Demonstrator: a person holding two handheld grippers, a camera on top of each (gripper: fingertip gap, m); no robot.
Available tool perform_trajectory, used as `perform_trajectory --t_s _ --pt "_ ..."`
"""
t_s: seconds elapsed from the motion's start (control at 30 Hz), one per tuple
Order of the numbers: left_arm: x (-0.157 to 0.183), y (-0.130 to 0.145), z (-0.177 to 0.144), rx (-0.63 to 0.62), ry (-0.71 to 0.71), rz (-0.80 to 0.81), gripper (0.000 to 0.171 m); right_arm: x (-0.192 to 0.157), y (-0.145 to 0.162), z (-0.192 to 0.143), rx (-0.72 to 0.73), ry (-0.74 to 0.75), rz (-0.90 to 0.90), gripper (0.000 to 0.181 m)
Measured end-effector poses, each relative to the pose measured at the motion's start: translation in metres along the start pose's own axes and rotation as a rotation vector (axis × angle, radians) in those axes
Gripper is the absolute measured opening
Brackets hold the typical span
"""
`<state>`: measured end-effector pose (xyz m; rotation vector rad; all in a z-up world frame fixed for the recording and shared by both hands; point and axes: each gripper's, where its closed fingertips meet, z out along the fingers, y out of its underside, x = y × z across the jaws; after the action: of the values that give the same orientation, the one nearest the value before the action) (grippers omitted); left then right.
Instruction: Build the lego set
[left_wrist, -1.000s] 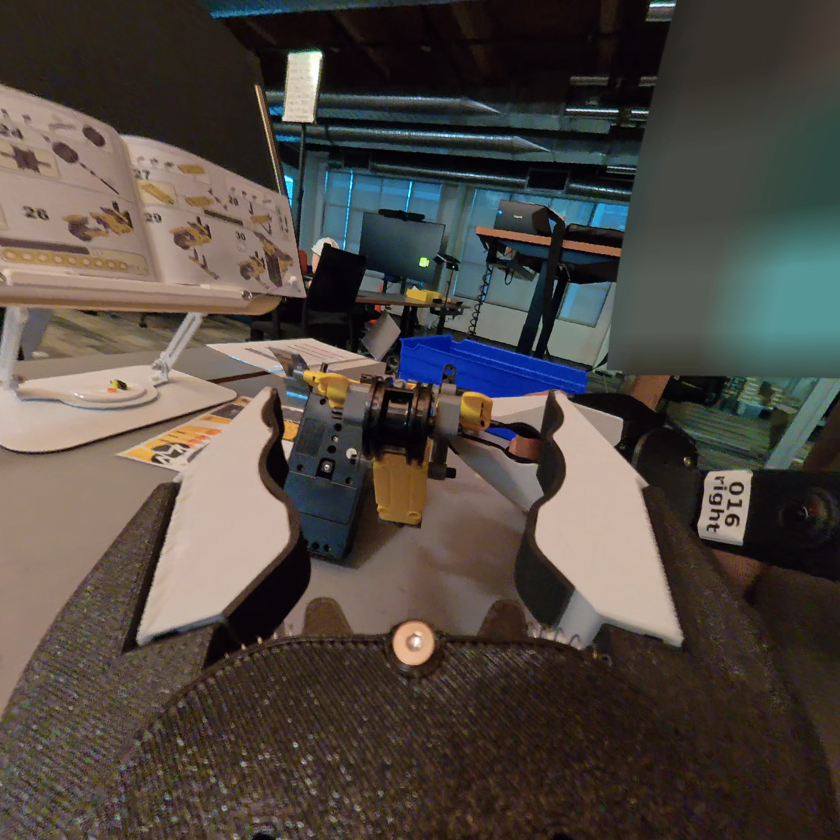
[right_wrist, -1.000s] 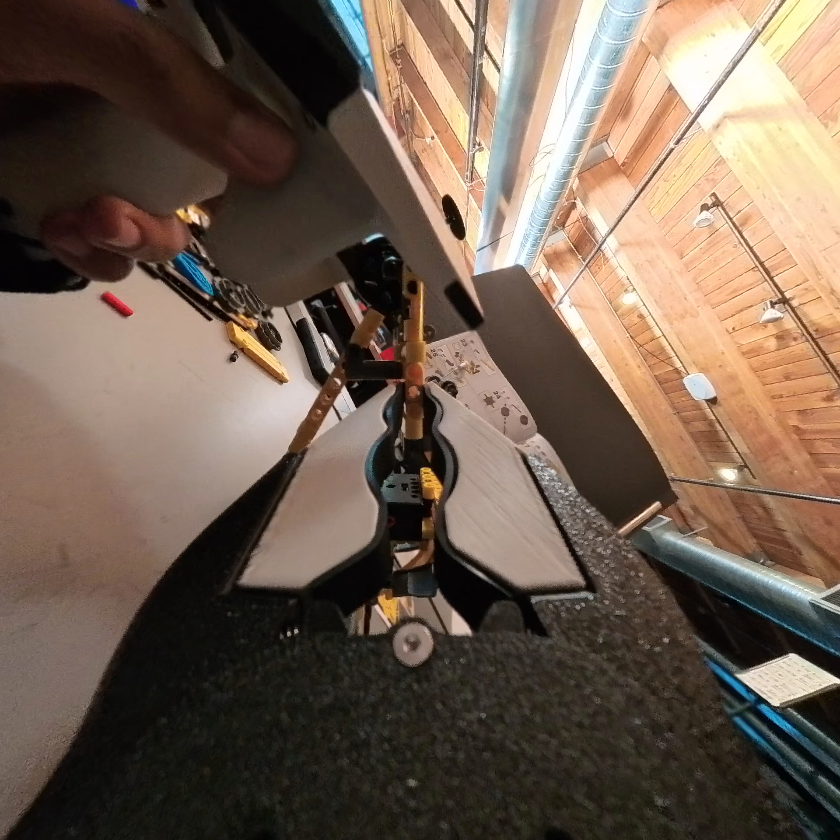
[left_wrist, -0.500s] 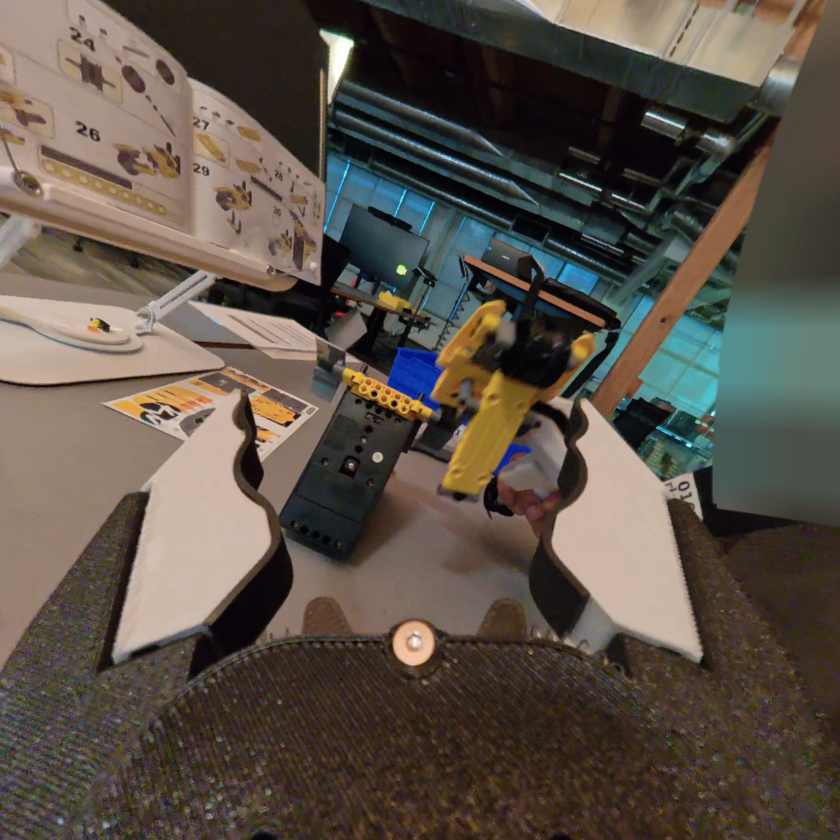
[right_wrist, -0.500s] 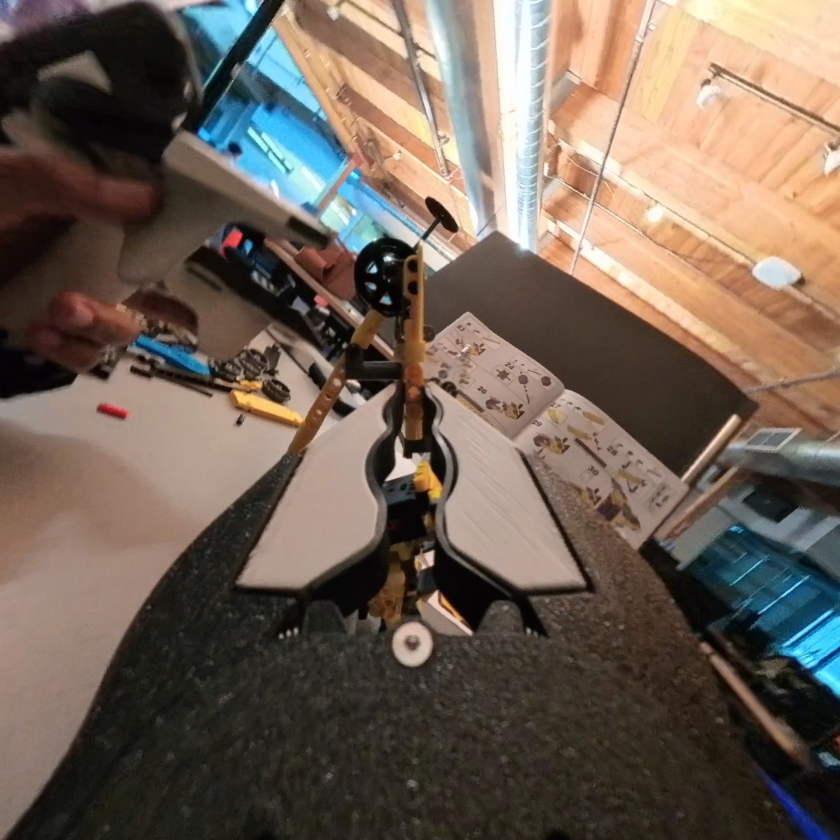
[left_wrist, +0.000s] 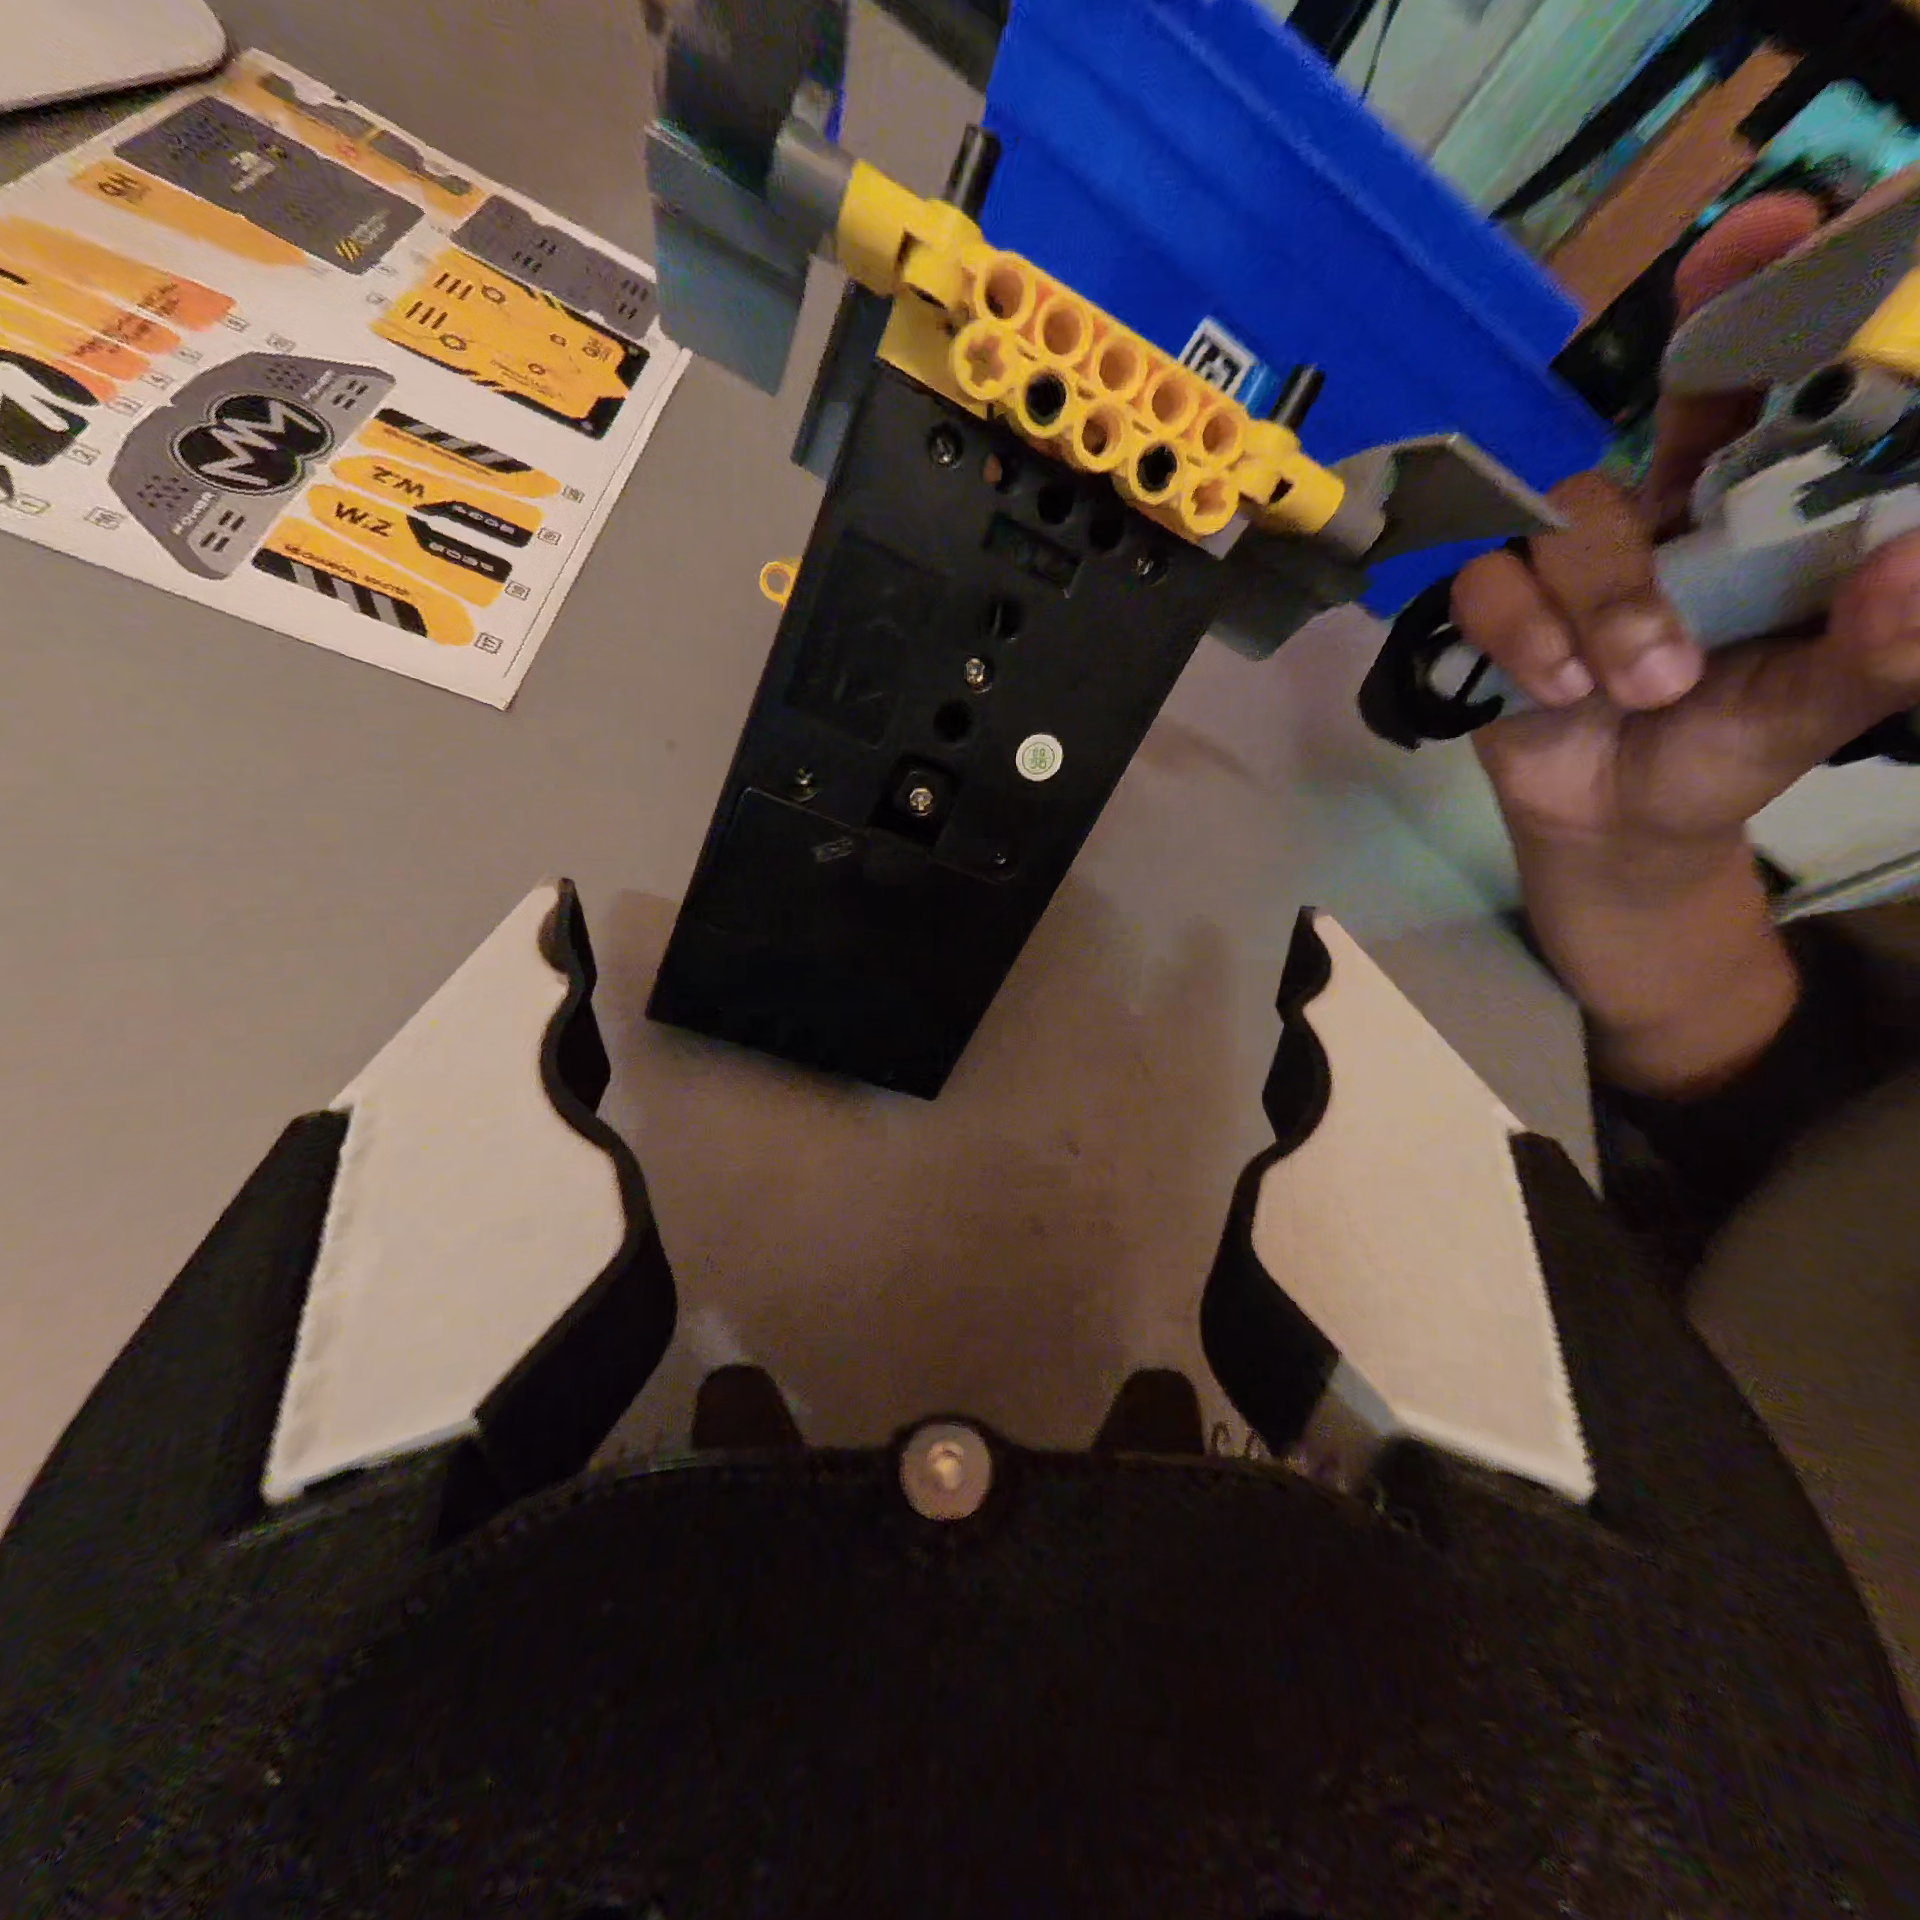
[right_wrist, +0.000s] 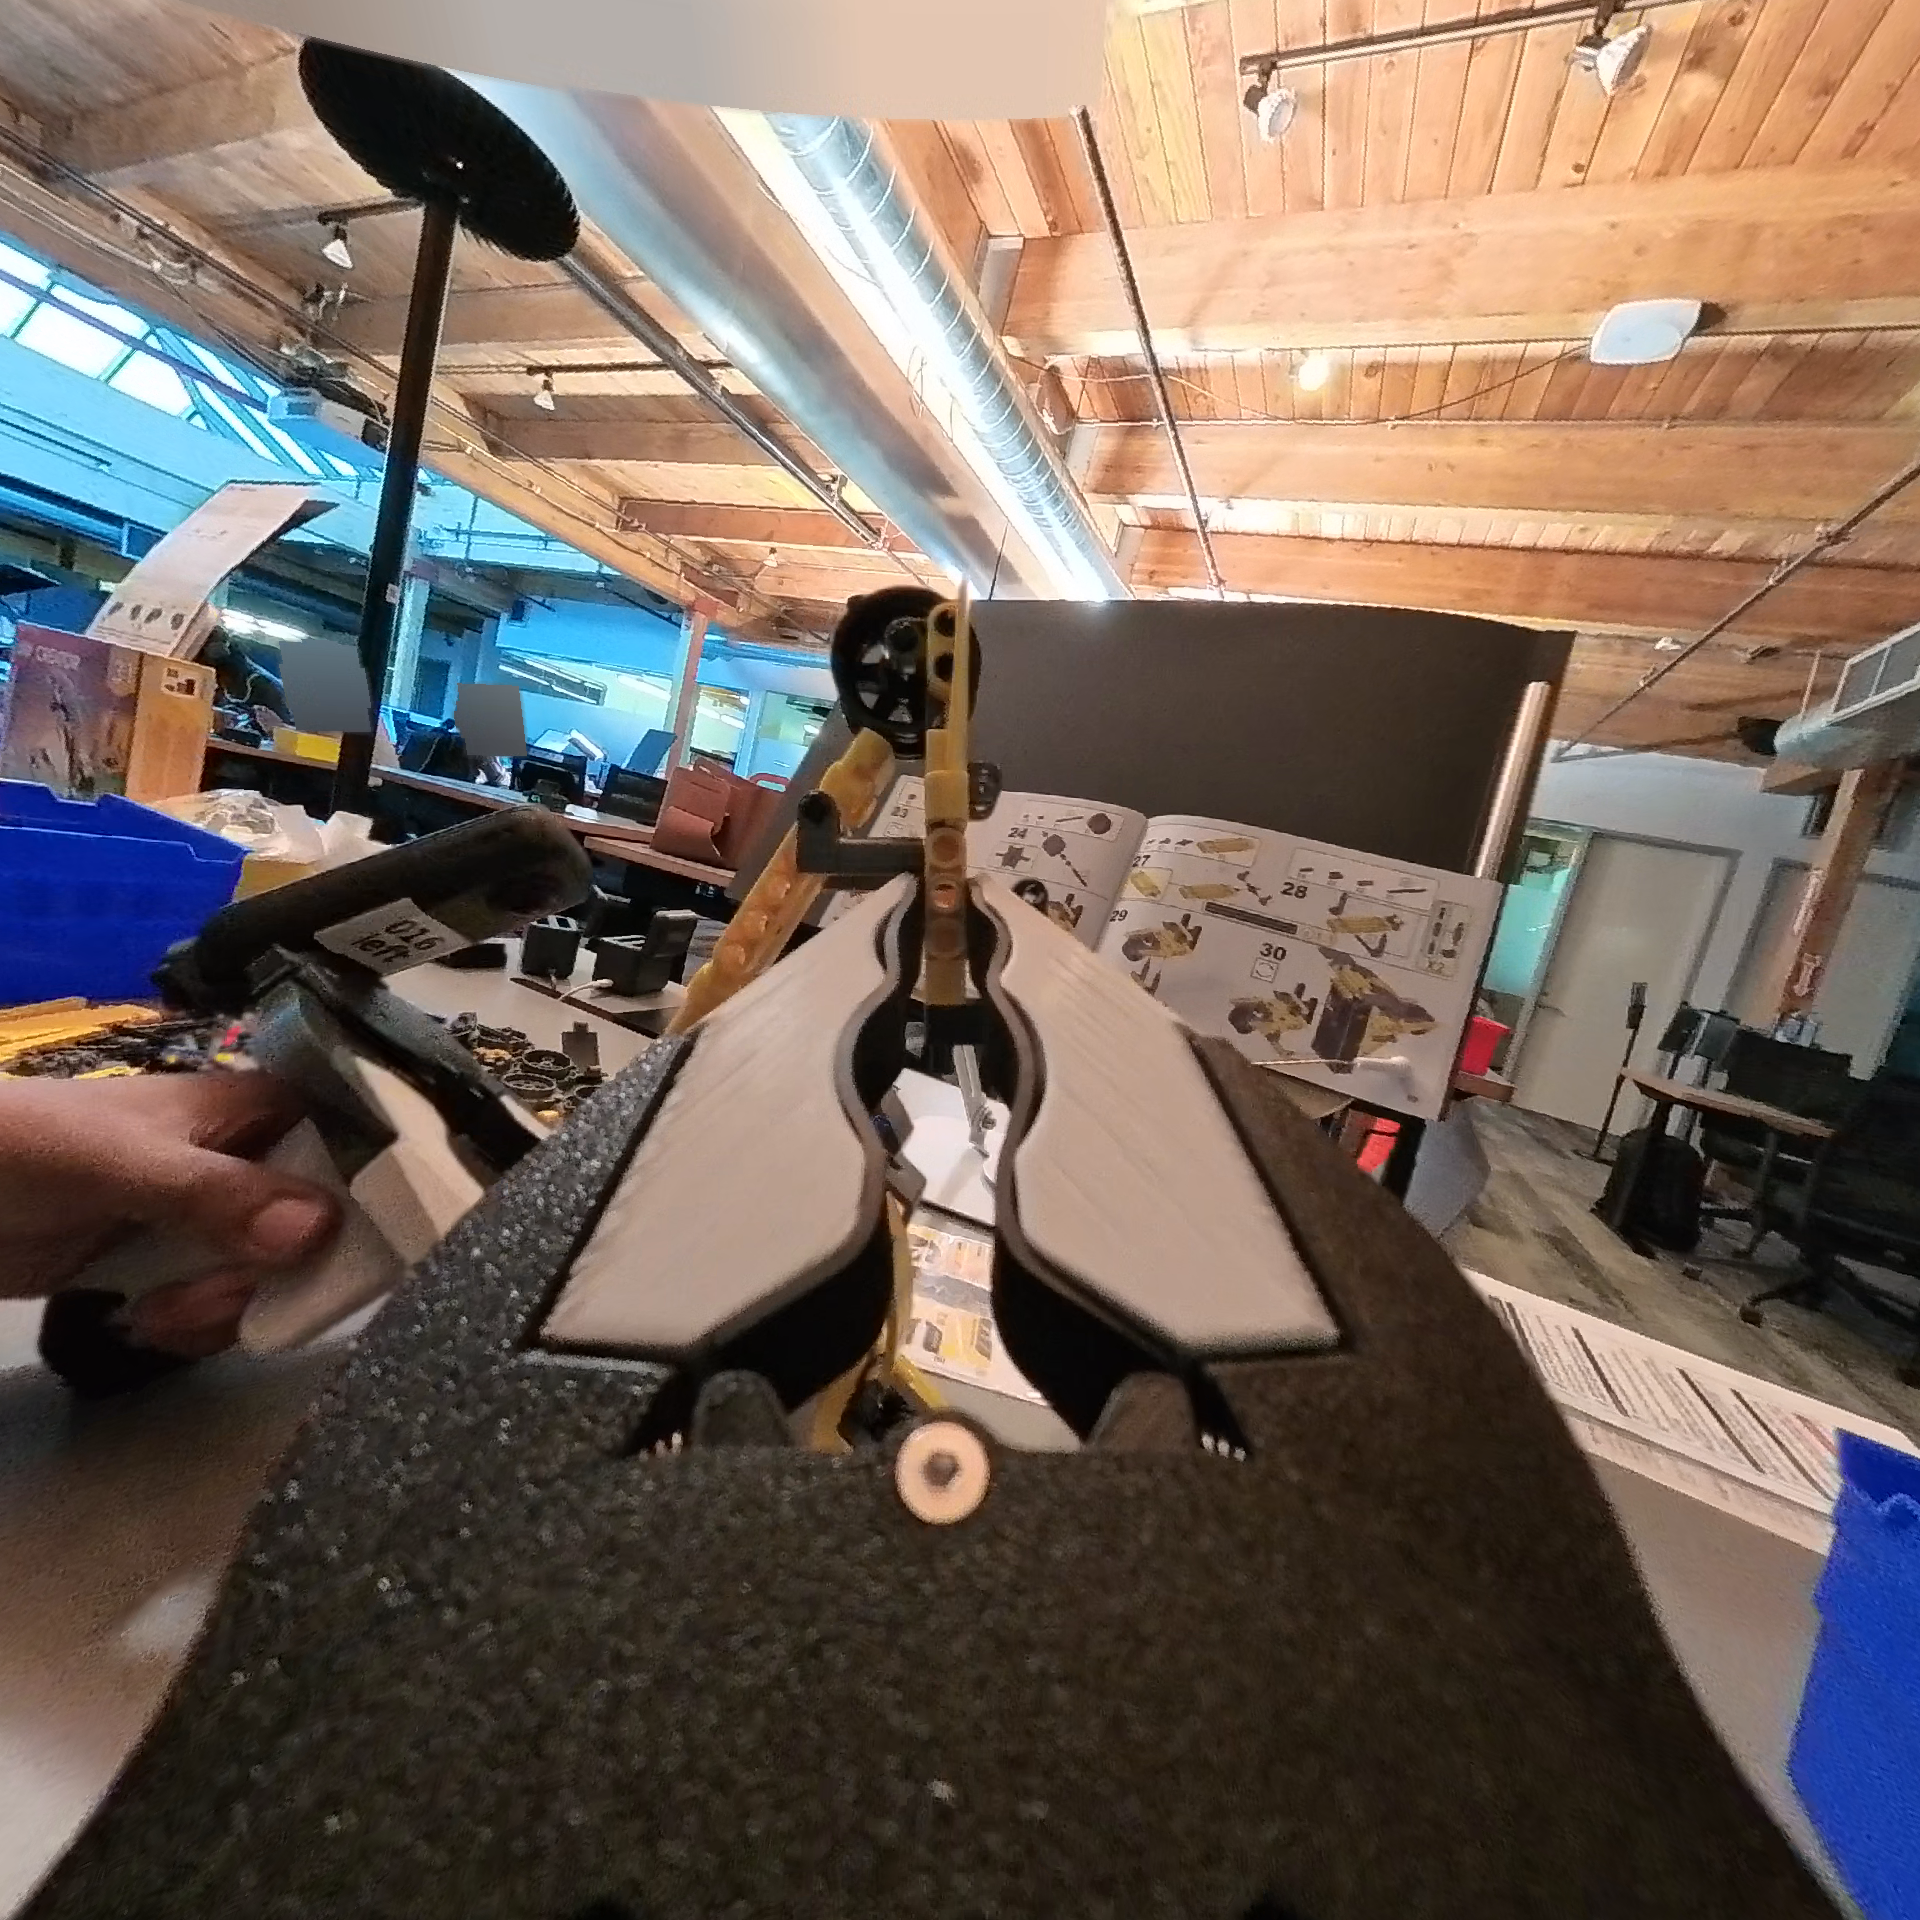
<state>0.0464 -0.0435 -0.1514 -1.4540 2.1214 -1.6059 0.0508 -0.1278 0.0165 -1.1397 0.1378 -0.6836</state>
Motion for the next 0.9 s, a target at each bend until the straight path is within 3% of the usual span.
perform_trajectory --t_s 0.07,0.13,0.17,0.5,0.9 --pt "-0.004 0.004 0.004 -0.036 -0.042 0.025 0.111 0.001 0.0 0.0 0.002 0.005 -0.01 0.007" --pt "-0.016 0.006 0.004 -0.055 -0.136 0.042 0.073 0.0 -0.001 0.0 0.004 0.005 -0.016 0.006" --pt "-0.018 0.006 0.004 -0.057 -0.163 0.065 0.067 0.0 -0.002 0.0 0.007 0.006 -0.018 0.006" --pt "-0.018 0.025 -0.01 -0.134 -0.393 0.198 0.06 0.013 -0.014 -0.009 0.045 0.047 -0.016 0.007" --pt "-0.017 0.062 -0.074 -0.118 -0.642 0.089 0.059 0.007 -0.015 -0.016 0.04 0.034 -0.033 0.007"
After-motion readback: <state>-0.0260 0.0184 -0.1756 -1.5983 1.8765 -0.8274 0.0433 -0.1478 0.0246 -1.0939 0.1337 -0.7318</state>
